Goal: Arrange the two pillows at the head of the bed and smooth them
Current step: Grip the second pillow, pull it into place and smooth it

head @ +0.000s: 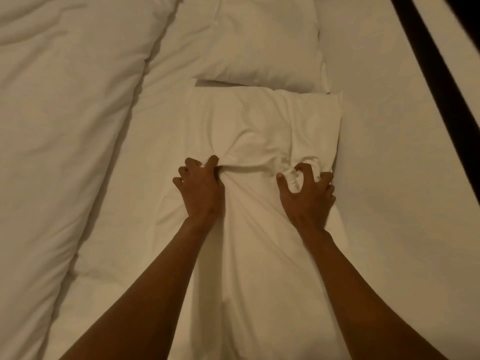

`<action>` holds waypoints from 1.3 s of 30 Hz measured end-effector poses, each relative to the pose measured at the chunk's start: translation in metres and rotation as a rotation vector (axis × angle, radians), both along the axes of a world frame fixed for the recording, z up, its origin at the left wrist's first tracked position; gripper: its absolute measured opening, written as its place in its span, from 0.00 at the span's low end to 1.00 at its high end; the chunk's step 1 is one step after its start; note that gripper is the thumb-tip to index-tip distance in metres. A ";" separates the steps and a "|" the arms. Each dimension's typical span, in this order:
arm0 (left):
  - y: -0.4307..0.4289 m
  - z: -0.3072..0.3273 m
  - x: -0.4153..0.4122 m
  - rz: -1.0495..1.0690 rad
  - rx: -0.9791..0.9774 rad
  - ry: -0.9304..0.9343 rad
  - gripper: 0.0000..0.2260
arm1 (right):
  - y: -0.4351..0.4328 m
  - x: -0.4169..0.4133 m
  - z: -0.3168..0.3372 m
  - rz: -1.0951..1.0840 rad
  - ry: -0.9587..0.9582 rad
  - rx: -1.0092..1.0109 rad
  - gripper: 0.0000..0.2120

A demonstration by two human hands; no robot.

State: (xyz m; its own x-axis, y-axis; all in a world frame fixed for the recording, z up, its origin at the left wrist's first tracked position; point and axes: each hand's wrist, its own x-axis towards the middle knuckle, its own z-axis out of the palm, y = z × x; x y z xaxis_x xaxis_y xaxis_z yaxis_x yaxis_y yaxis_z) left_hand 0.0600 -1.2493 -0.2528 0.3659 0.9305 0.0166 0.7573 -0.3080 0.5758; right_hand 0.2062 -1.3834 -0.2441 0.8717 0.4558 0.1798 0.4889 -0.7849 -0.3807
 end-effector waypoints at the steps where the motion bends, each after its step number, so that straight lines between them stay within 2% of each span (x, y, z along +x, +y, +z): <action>1: 0.005 0.003 0.000 0.034 -0.012 -0.056 0.13 | 0.004 -0.001 0.004 -0.016 0.000 0.036 0.23; 5: 0.018 0.021 0.001 0.001 0.022 -0.292 0.12 | 0.013 -0.001 0.013 -0.061 0.028 0.201 0.21; 7: 0.019 0.023 0.001 -0.039 0.042 -0.313 0.11 | 0.009 0.003 0.009 -0.074 0.029 0.208 0.21; 11: 0.007 0.003 -0.013 -0.151 0.079 -0.184 0.08 | -0.014 0.009 -0.009 -0.085 0.023 0.020 0.24; 14: -0.004 -0.004 -0.020 -0.156 0.071 -0.145 0.12 | -0.015 0.006 -0.001 -0.028 -0.126 -0.011 0.23; 17: -0.015 0.000 -0.023 -0.194 0.076 -0.180 0.20 | -0.001 -0.014 0.013 0.182 -0.222 0.083 0.23; 20: -0.024 -0.013 -0.040 -0.334 0.033 -0.012 0.26 | -0.013 -0.030 -0.005 0.391 -0.127 -0.104 0.26; 22: -0.021 -0.029 -0.059 -0.316 -0.066 0.130 0.30 | -0.033 -0.023 -0.018 0.357 -0.084 -0.167 0.27; 25: -0.007 -0.033 -0.082 -0.202 -0.208 0.224 0.35 | -0.044 -0.016 -0.014 0.281 -0.062 -0.176 0.28; 27: -0.010 -0.021 -0.087 -0.197 -0.137 0.169 0.35 | -0.039 -0.031 0.002 0.257 -0.071 -0.113 0.28; 30: -0.049 -0.003 -0.085 -0.342 0.035 0.005 0.31 | -0.049 -0.068 0.008 0.335 -0.024 -0.076 0.27; 33: -0.093 -0.016 -0.091 -0.423 0.042 0.077 0.30 | -0.083 -0.089 -0.008 0.358 -0.007 -0.216 0.27; 39: -0.116 -0.030 -0.114 -0.339 0.040 0.159 0.29 | -0.111 -0.094 -0.013 0.256 -0.011 -0.249 0.29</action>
